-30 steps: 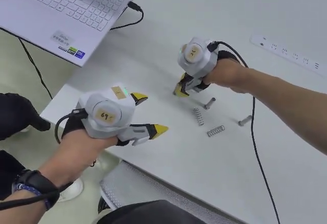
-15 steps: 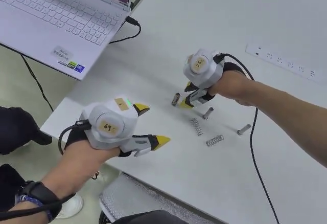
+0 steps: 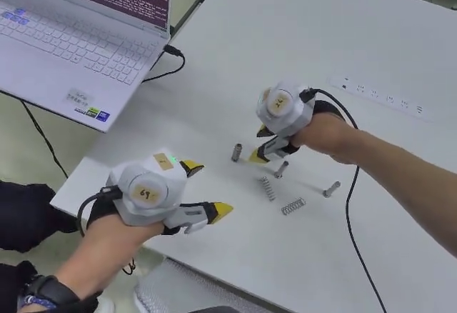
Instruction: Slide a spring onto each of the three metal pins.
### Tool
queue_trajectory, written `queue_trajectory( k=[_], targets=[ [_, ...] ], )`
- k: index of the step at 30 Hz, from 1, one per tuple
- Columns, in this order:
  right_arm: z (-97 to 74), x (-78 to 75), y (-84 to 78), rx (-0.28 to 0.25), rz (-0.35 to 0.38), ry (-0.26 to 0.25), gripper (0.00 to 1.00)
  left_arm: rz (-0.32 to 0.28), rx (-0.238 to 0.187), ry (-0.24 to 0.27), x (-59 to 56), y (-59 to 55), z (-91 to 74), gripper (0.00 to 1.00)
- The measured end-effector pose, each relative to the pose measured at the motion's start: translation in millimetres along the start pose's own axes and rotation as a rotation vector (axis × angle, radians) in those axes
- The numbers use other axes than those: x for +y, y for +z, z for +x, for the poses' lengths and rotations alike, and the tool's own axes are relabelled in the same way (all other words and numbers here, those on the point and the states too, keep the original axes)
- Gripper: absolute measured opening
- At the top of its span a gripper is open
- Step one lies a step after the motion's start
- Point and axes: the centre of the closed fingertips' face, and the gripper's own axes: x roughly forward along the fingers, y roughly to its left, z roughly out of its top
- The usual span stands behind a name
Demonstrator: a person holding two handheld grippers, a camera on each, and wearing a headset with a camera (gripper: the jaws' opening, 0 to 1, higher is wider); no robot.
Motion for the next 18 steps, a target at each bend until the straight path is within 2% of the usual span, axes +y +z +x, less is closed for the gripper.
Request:
queue_trajectory(
  k=[11, 18],
  targets=[
    [-20.8, -2.0, -2.8, -0.044, 0.021, -0.07, 0.35, -0.005, -0.016, 0.022, 1.1, 6.2, -8.1, 0.5],
    [-35.9, 5.7, -9.7, -0.062, 0.025, -0.103, 0.36, -0.014, -0.019, 0.042, 5.0, 5.3, -13.5, 0.5]
  ],
)
